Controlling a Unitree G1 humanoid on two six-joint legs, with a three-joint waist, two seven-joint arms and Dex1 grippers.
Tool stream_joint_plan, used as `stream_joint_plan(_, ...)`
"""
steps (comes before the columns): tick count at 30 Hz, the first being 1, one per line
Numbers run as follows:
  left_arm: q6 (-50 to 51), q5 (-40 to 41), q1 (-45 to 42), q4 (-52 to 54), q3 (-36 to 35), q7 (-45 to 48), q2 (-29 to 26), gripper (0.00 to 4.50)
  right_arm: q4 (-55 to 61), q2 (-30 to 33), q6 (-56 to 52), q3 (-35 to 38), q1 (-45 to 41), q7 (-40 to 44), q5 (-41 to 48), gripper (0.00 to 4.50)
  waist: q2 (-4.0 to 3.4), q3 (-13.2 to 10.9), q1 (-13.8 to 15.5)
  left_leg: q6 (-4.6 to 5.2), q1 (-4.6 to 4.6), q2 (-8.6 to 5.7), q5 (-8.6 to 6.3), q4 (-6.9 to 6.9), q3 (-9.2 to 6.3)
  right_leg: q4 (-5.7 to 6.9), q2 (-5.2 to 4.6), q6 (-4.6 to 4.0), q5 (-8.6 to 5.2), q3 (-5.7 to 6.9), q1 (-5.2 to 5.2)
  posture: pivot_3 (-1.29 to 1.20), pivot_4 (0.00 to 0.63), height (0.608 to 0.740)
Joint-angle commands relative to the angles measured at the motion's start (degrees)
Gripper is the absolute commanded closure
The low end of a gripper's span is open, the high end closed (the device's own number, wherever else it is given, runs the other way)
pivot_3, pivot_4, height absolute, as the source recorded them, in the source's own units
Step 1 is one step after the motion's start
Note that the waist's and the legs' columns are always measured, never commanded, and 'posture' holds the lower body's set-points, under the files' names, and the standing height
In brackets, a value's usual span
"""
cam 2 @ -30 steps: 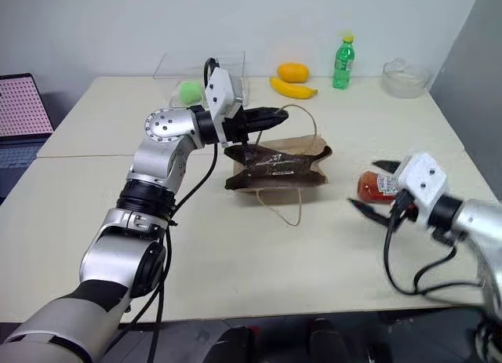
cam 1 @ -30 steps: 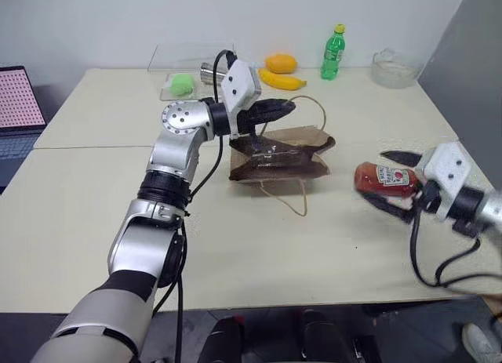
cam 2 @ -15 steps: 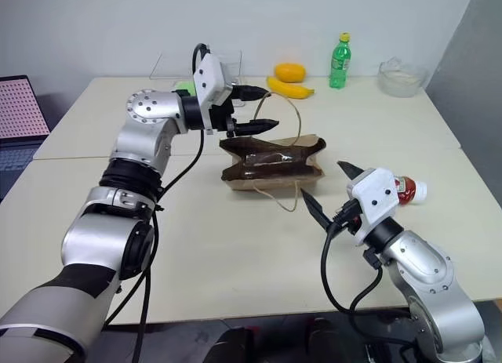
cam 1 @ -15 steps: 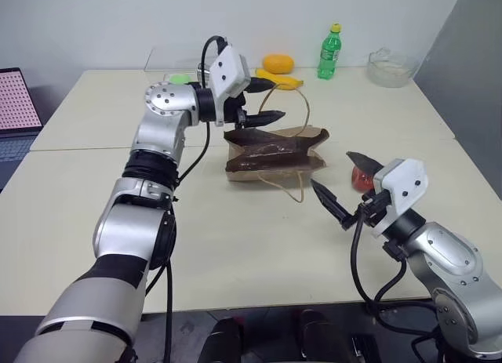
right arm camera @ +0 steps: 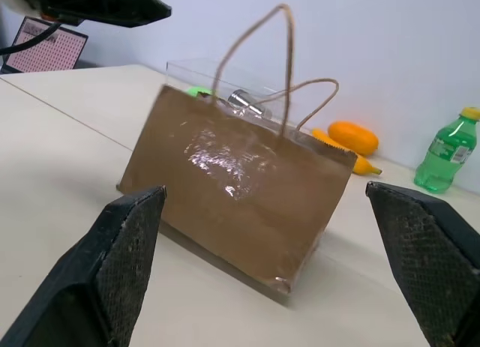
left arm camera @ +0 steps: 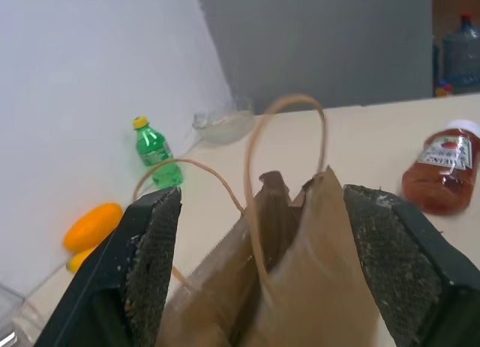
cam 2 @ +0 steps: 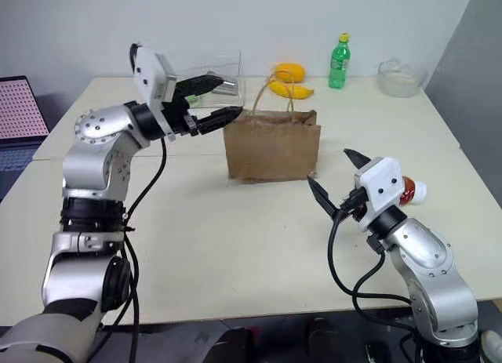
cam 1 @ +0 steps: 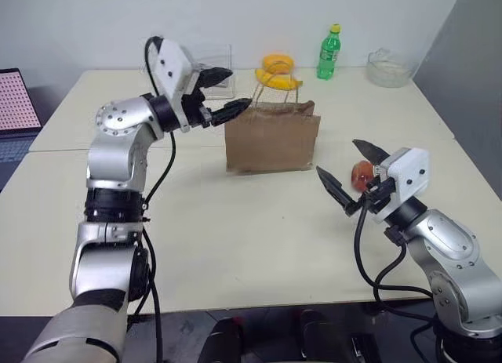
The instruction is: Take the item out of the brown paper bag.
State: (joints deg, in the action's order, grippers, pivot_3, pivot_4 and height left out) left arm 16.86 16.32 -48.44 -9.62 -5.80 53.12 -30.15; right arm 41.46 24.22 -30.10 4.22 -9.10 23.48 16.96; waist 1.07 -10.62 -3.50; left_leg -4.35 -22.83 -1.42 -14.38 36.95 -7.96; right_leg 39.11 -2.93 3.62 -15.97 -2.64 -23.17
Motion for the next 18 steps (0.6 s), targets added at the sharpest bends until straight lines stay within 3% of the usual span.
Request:
stream_joint_plan(1, 6.7, 3.5, 10.8, 15.8, -3.0, -6.0, 0.1, 0.89, 2.1, -1.6, 6.1, -0.7, 1.9, 0.1, -0.2, 0.00, -0.06, 0.0, -0.1, 0.00, 0.03, 0.03, 0.00, -0.02, 0.04, -0.01, 0.00, 0.00, 0.00, -0.04, 0.00, 0.00, 0.150, 0.740)
stream_joint_plan(5, 6.5, 0.4, 23.4, 26.4, -4.2, -16.8, 4.2, 0.89, 1.5, -3.3, 9.9, -1.5, 5.7, -1.0, -1.4, 0.00, -0.04, 0.0, 0.3, 0.00, -0.01, 0.05, 0.00, 0.02, 0.02, 0.01, 0.00, -0.01, 0.00, -0.03, -0.01, 0.00, 0.150, 0.740)
stream_joint_plan(11, 3.0, -6.8, 35.8, 31.6, -1.3, -30.2, 11.5, 0.89, -4.9, -7.2, 17.5, -0.5, 10.1, -3.5, -3.8, 0.00, -0.01, 0.1, 1.4, -0.01, 0.31, 0.02, 0.00, 0.04, 0.08, -0.03, -0.01, -0.03, 0.04, -0.05, 0.33, 0.00, 0.150, 0.740)
stream_joint_plan(18, -6.2, -9.8, 38.6, 28.7, 1.8, -34.3, 16.3, 0.89, -7.8, -10.0, 21.5, -0.9, 11.2, -3.9, -2.9, 0.00, -0.01, 0.1, 1.6, -0.01, 0.97, 0.03, -0.03, -0.11, 0.15, -0.18, -0.01, -0.03, 0.02, -0.07, 0.95, 0.00, 0.150, 0.740)
